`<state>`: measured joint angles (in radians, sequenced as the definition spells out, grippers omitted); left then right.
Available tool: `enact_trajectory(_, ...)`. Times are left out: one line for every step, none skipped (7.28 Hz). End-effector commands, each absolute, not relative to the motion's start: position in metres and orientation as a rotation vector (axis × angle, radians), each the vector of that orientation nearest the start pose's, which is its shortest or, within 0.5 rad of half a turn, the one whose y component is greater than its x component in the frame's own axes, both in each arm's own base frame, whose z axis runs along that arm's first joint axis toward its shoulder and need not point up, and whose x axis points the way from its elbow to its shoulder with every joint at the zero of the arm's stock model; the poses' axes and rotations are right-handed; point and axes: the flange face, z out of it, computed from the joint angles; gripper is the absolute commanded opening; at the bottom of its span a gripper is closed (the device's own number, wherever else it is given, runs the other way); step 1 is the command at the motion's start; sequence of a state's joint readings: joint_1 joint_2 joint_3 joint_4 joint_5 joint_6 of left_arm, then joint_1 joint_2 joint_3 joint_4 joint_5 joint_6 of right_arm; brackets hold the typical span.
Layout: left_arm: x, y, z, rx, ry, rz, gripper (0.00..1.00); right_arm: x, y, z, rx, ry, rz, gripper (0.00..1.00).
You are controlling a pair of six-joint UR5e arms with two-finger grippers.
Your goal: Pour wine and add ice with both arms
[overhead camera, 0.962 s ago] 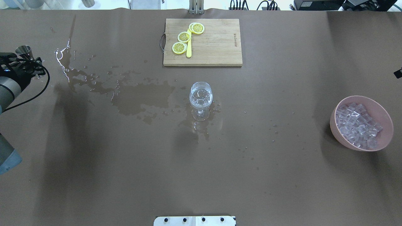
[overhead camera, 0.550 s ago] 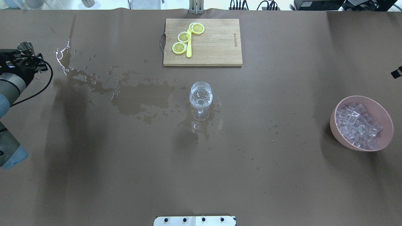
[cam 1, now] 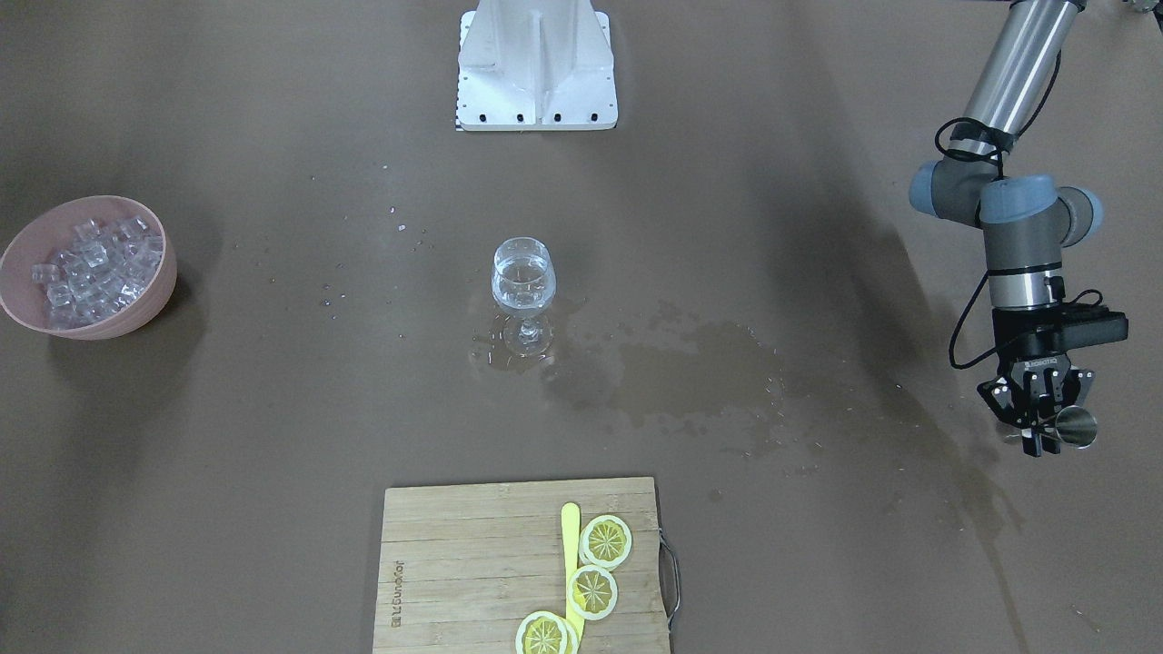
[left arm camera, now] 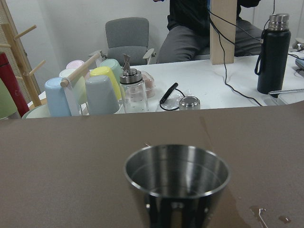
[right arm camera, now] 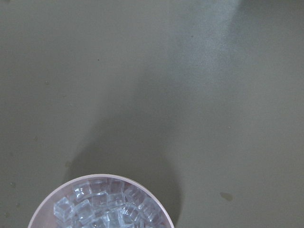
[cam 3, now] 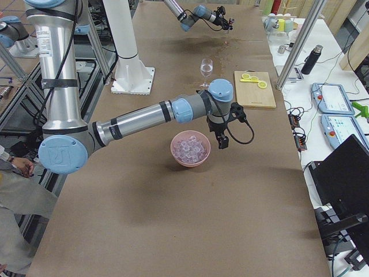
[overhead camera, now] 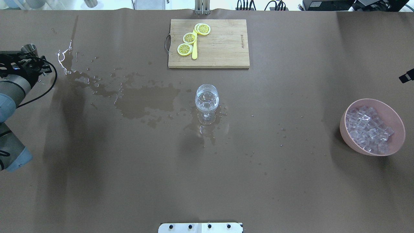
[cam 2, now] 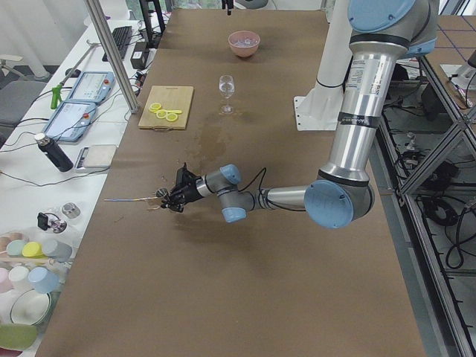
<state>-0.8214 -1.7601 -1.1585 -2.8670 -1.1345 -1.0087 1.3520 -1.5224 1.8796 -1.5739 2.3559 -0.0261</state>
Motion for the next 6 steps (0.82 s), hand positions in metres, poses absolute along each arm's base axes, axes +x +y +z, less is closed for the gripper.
enact_trajectory(0.273, -0.550, 0.623, 0.980, 0.567, -0.465, 0.07, -0.048, -0.503, 0.477, 0.268, -0.811, -0.369, 1.00)
enact_trajectory(0.275, -0.550, 0.623, 0.980, 0.568, -0.463, 0.23, -0.047, -0.500, 0.472, 0.275, -0.811, -0.367, 1.00)
enact_trajectory(0.275, -0.550, 0.623, 0.979, 0.569, -0.463, 0.37, -0.046, -0.497, 0.472, 0.276, -0.811, -0.367, 1.00)
enact_trajectory(0.275, -0.550, 0.623, 0.979, 0.569, -0.463, 0.46, -0.046, -0.494, 0.470, 0.277, -0.811, -0.365, 1.00)
enact_trajectory(0.276, -0.549, 0.624, 0.978, 0.570, -0.460, 0.53, -0.045, -0.491, 0.471, 0.276, -0.813, -0.364, 1.00)
enact_trajectory(0.277, -0.549, 0.623, 0.979, 0.572, -0.461, 0.54, -0.045, -0.489, 0.466, 0.284, -0.813, -0.367, 1.00)
